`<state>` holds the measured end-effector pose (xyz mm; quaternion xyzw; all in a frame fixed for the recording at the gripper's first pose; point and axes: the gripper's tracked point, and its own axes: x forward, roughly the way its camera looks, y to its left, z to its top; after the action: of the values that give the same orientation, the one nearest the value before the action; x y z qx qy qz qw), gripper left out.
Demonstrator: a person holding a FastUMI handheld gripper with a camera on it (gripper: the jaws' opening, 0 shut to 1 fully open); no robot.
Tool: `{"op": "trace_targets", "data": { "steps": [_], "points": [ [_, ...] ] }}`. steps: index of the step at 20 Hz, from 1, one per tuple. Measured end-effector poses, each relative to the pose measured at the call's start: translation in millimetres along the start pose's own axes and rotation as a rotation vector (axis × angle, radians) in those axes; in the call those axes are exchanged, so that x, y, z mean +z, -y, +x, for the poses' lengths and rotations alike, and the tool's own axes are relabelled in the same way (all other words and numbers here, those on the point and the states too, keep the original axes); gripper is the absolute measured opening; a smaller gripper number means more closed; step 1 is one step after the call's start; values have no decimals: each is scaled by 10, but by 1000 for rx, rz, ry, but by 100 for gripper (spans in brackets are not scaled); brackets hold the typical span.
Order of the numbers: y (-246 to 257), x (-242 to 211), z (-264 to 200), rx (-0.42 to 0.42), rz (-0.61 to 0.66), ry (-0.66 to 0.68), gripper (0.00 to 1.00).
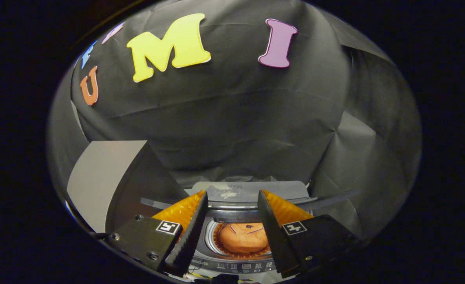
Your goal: Put the clothes into the washing machine and then close the washing machine lid.
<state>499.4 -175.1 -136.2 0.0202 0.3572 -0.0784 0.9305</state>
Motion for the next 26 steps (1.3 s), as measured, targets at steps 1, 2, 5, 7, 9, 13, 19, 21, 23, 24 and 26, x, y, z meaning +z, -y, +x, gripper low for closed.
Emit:
{"op": "trace_targets", "data": {
  "steps": [1,2,5,7,9,13,19,21,23,24,26],
  "points": [
    [-4,-44,-18,-2,4,-9,80],
    [7,-98,-41,-4,10,-16,80],
    [2,-257,-96,-21,17,-31,80],
    [22,-429,-139,-34,17,-56,80],
    [35,-663,-183,-51,30,-101,81],
    [46,-1093,-255,-65,46,-143,88],
    [-88,-1268,-668,-86,33,-94,88],
    [-159,-1240,-846,-83,48,-55,88],
    [-262,-1237,-1021,-79,67,-14,88],
    [-308,-1258,-1135,-78,75,4,88],
    [-412,-1291,-1391,-73,91,47,88]
  ]
}}
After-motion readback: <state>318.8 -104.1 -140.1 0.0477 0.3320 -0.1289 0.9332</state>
